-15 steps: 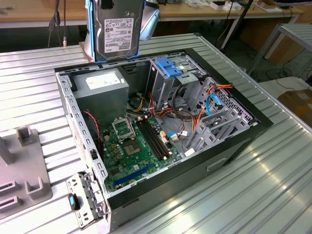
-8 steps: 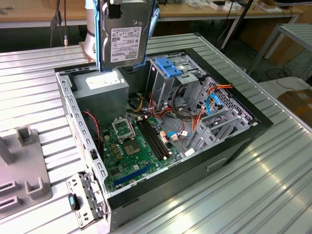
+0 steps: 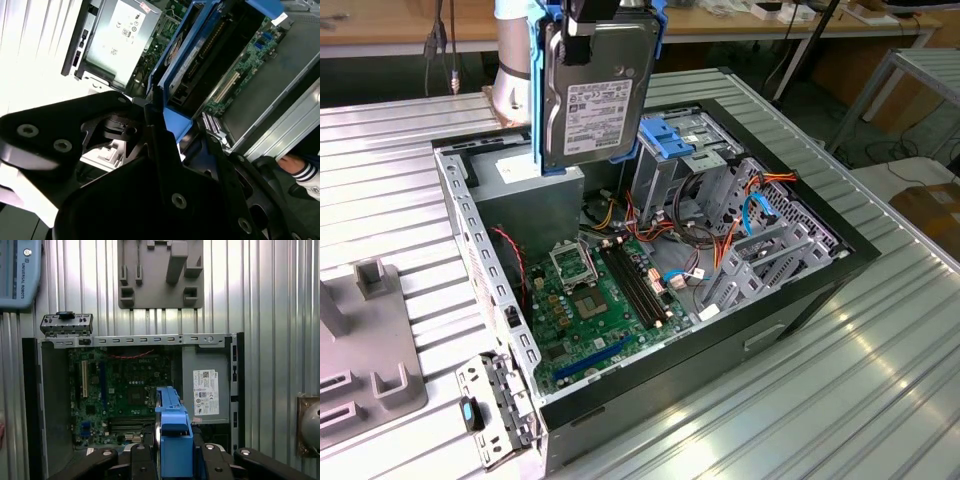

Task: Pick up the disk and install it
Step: 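Pick up the disk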

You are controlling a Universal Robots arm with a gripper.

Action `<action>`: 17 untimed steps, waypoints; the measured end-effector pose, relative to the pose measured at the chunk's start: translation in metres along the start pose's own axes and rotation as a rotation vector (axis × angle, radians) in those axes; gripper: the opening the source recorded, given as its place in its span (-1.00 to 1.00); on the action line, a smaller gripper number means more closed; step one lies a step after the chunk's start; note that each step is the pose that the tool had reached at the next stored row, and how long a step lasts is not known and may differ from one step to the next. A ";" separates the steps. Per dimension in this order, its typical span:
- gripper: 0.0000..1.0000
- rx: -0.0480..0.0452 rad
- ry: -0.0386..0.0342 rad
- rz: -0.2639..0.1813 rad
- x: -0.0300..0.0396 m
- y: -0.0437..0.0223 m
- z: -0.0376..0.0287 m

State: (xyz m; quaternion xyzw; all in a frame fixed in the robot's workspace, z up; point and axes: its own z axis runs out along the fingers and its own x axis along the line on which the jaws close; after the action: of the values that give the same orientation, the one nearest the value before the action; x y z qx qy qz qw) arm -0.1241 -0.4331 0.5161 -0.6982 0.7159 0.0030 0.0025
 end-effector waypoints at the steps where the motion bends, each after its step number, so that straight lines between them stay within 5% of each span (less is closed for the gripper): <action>1: -0.26 -0.0001 0.0000 0.000 0.0000 0.0000 0.0000; 4: -0.26 -0.0002 0.0002 0.000 0.0002 0.0000 -0.0001; 9: -0.26 0.0000 0.0000 0.000 0.0182 -0.0005 0.0000; 17: -0.26 -0.0057 0.0002 0.000 0.0187 -0.0005 0.0000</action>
State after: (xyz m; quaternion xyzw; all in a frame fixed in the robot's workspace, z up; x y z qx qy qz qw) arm -0.1241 -0.4519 0.5160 -0.6982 0.7159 0.0050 0.0004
